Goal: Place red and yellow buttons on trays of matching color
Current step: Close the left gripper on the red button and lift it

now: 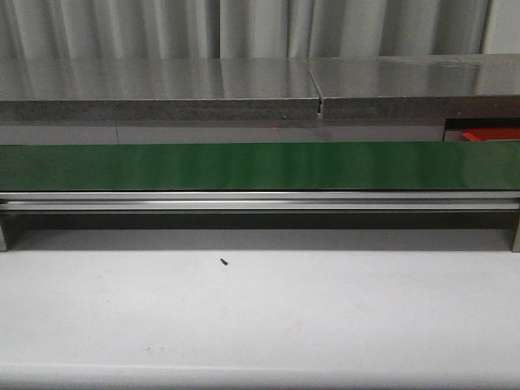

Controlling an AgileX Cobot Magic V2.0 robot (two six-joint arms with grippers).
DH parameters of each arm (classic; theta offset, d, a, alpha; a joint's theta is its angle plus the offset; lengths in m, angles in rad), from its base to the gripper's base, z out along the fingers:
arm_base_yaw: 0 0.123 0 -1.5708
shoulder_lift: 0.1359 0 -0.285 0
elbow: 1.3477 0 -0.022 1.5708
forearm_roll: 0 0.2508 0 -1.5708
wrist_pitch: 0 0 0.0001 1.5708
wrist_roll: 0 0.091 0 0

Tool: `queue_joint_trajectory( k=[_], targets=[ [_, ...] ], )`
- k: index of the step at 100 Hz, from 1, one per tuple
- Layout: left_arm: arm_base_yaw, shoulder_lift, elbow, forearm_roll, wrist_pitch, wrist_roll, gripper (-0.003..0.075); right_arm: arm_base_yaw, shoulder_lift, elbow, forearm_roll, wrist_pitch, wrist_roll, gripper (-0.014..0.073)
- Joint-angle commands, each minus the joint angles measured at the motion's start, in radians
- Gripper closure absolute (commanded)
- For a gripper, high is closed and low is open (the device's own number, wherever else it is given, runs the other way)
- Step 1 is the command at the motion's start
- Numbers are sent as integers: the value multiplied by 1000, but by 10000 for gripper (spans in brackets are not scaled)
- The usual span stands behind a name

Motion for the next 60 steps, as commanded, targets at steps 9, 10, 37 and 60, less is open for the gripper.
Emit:
queue_joint_trajectory(
  k=[9, 10, 37, 60],
  targets=[
    [2, -7, -42, -2, -48, -10, 146, 0, -17, 0, -1, -77, -4, 661],
    [2, -2, -42, -2, -48, -10, 146, 0, -17, 0, -1, -77, -4, 661],
    [2, 26, -58, -5, -53, -10, 273, 0, -17, 0, -1, -77, -4, 661],
    [3, 26, -58, 9, -56, -10, 575, 0, -17, 0, -1, -77, -4, 661]
  ],
)
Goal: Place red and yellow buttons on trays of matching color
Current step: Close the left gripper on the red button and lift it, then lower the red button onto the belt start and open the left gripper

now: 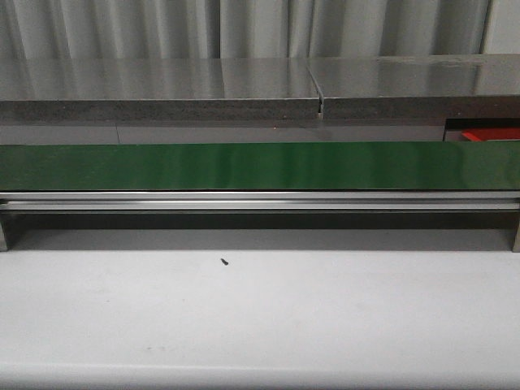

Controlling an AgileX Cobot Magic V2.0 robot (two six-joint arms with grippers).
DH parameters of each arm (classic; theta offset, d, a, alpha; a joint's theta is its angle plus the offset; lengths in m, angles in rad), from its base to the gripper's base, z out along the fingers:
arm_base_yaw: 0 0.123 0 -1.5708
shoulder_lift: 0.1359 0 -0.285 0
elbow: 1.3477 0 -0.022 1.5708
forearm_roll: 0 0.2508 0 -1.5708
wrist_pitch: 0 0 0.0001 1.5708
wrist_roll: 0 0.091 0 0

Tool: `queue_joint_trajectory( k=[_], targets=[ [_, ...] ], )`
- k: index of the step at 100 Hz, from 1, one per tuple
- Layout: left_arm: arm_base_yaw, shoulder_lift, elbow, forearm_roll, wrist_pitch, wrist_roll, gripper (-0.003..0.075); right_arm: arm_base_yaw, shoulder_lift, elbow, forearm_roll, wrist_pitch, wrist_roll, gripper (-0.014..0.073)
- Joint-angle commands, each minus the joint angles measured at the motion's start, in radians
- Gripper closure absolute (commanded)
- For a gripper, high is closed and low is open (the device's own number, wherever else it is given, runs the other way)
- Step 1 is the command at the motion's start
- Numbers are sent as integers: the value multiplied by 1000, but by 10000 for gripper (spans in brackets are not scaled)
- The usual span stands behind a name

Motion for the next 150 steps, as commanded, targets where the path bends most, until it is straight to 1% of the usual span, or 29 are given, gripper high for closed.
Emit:
queue_joint_trajectory(
  k=[1, 10, 19, 37, 42, 55, 61, 66, 94, 115, 133, 150],
  targets=[
    [6, -46, -29, 12, -28, -10, 591, 0, -17, 0, -1, -77, -4, 661],
    [10, -52, -29, 10, -18, -10, 681, 0, -17, 0, -1, -77, -4, 661],
    [10, -74, -29, 8, -3, -10, 740, 0, -17, 0, -1, -77, -4, 661],
    [8, -174, -29, -11, 30, -8, 739, 0, -17, 0, -1, -77, -4, 661],
    [8, -208, -31, -41, 30, 11, 739, 0, -17, 0, -1, -77, -4, 661],
    [6, -278, -50, -201, 41, 138, 739, 0, -17, 0, -1, -77, -4, 661],
    [-1, -284, -69, -288, 59, 199, 739, 0, -17, 0, -1, -77, -4, 661],
    [-13, -284, -90, -327, 69, 230, 739, 0, -17, 0, -1, -77, -4, 661],
    [-141, -270, -165, -329, 70, 244, 739, 0, -17, 0, -1, -77, -4, 661],
    [-225, -178, -237, -329, 106, 244, 738, 0, -17, 0, -1, -77, -4, 661],
    [-261, -108, -270, -331, 132, 244, 738, 0, -17, 0, -1, -77, -4, 661],
    [-263, -75, -270, -336, 130, 244, 738, 0, -17, 0, -1, -77, -4, 661]
  ],
)
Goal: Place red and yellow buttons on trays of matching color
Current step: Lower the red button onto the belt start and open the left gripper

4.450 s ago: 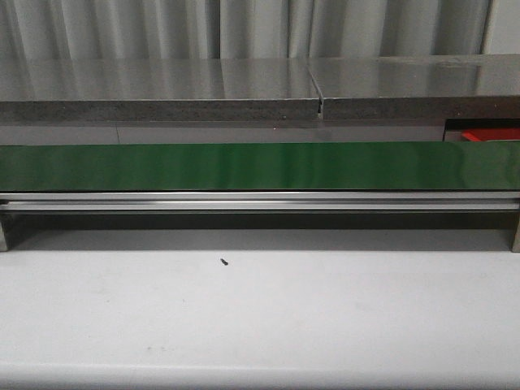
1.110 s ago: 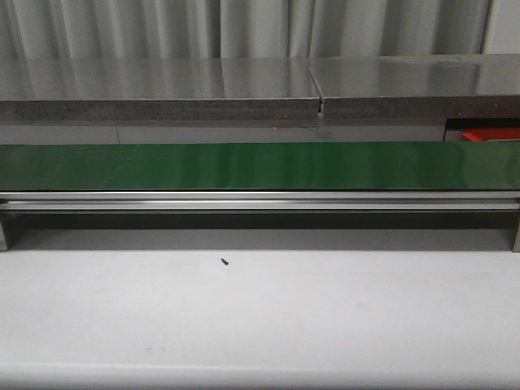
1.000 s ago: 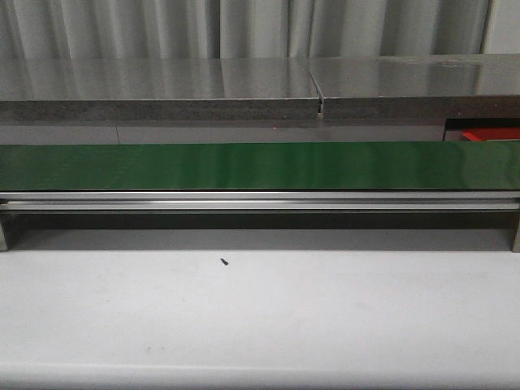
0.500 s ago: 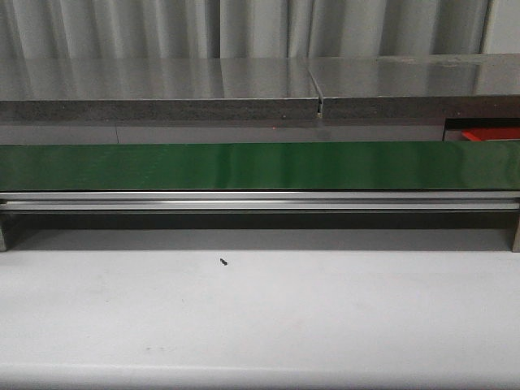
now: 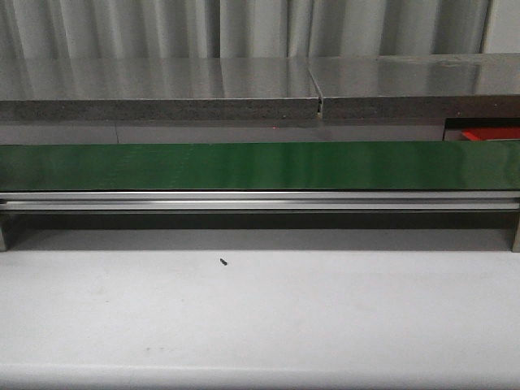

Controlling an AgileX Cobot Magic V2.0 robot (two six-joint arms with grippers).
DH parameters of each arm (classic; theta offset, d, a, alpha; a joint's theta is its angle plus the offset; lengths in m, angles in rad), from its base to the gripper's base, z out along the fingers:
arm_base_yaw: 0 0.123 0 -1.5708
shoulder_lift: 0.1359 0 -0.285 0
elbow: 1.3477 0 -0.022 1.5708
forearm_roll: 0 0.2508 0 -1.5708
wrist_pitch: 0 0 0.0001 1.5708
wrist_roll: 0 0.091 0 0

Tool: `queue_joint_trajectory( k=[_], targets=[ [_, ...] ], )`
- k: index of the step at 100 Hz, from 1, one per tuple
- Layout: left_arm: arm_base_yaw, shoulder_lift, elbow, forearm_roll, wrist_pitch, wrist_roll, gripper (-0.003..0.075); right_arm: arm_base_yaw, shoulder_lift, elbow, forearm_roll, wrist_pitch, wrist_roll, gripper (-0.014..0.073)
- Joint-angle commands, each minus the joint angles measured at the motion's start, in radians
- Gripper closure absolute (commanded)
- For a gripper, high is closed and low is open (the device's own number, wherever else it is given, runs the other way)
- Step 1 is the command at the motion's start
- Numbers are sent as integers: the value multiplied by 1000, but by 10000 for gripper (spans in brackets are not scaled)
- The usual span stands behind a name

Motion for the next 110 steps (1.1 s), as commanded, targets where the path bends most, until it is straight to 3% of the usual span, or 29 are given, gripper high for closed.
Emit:
queue_joint_trajectory(
  k=[1, 9, 18, 25, 38, 47, 88, 110],
  targets=[
    [-5, -34, -34, -22, -33, 1, 738, 0, -17, 0, -1, -77, -4, 661],
    [-5, -26, -34, -19, -32, 1, 724, 0, -17, 0, -1, -77, -4, 661],
    [-5, -25, -34, -19, -32, 3, 629, 0, -17, 0, -1, -77, -4, 661],
    [-5, -25, -47, -19, -19, 7, 491, 0, -17, 0, -1, -77, -4, 661],
    [-5, -30, -81, -24, 6, 21, 153, 0, -17, 0, -1, -77, -4, 661],
    [-5, -43, -97, -24, 11, 21, 27, 0, -17, 0, -1, -77, -4, 661],
    [6, -158, -107, 5, 21, 33, 60, 0, -17, 0, -1, -77, -4, 661],
    [112, -212, -101, 77, 73, 27, 60, 0, -17, 0, -1, -77, -4, 661]
  ],
)
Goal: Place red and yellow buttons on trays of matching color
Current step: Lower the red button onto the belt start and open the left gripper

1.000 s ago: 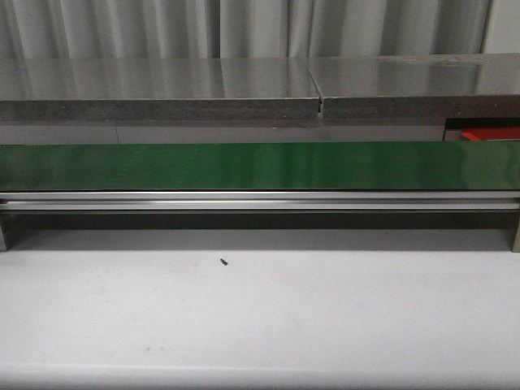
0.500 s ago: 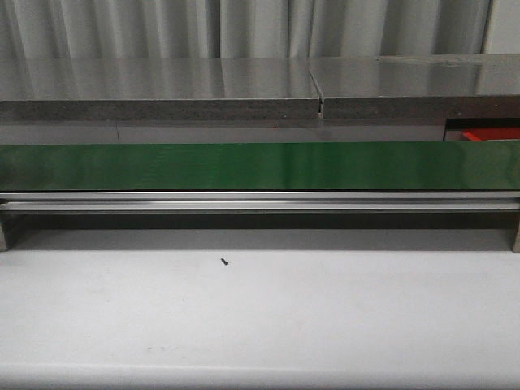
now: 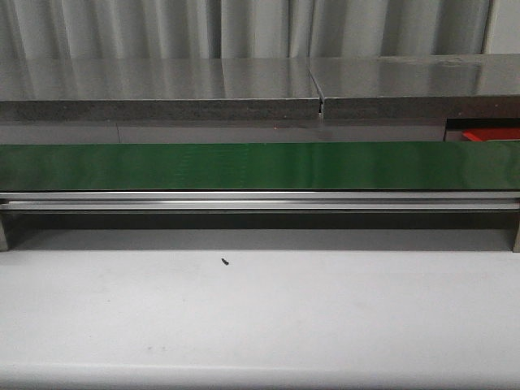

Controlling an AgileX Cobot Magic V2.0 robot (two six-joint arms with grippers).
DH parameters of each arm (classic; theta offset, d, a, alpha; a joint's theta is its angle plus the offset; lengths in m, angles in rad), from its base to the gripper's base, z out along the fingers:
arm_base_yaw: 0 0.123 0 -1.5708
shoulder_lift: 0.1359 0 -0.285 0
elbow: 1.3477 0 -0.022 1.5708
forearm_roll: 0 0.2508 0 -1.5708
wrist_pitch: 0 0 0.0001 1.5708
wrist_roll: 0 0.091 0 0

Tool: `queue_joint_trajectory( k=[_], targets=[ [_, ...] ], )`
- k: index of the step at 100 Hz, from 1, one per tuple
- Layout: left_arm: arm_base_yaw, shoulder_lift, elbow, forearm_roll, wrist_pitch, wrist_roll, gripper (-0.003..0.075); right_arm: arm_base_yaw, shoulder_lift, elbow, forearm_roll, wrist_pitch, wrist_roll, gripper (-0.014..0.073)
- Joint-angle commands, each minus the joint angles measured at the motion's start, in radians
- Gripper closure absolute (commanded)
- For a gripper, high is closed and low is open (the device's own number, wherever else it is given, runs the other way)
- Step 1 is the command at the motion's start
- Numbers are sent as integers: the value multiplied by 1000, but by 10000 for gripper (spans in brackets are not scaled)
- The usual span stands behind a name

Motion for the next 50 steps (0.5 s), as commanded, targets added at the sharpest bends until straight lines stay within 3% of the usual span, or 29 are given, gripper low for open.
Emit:
queue_joint_trajectory(
  k=[1, 17, 50],
  targets=[
    [56, -66, -25, 29, -8, -7, 60, 0, -17, 0, -1, -77, -4, 661],
    [193, -70, 24, 40, 10, -13, 60, 0, -17, 0, -1, -77, -4, 661],
    [373, -62, 186, 29, -146, -13, 60, 0, -17, 0, -1, -77, -4, 661]
  ],
)
